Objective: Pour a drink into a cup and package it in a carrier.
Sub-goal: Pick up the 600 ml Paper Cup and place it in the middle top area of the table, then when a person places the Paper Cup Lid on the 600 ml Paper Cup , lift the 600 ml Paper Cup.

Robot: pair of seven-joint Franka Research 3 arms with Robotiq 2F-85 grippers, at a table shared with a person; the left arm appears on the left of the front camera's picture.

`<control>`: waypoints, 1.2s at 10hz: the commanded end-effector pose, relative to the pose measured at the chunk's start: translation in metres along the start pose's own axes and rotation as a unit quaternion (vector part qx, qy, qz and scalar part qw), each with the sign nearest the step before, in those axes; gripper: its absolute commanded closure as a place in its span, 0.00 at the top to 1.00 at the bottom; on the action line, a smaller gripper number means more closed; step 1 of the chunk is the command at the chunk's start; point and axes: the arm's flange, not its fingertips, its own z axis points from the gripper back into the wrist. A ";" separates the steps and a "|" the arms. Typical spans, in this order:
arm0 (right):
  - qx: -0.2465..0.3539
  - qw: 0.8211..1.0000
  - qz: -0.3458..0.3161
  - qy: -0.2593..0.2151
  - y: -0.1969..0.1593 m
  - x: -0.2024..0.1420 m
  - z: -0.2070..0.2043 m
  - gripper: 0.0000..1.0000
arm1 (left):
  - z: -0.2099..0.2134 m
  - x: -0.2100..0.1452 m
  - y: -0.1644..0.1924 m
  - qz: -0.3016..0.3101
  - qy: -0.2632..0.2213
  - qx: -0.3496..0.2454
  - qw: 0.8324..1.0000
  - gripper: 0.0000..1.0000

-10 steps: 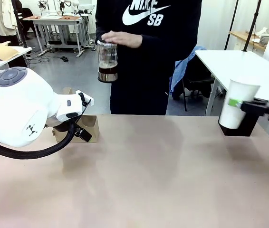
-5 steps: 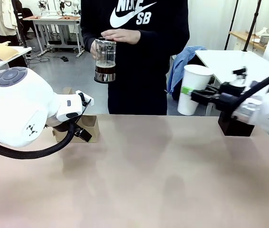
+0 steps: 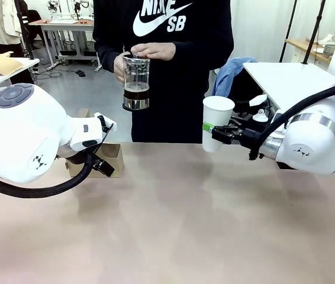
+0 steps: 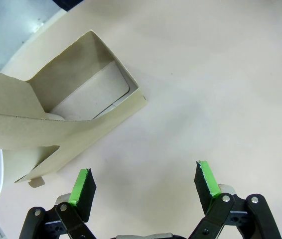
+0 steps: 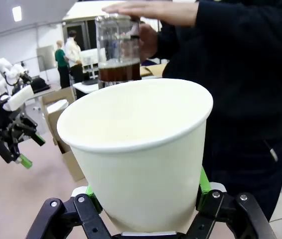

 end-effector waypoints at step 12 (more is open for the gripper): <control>0.006 1.000 -0.005 0.012 -0.007 -0.015 -0.003 0.80 | 0.000 0.000 0.000 0.000 0.000 0.000 1.000 1.00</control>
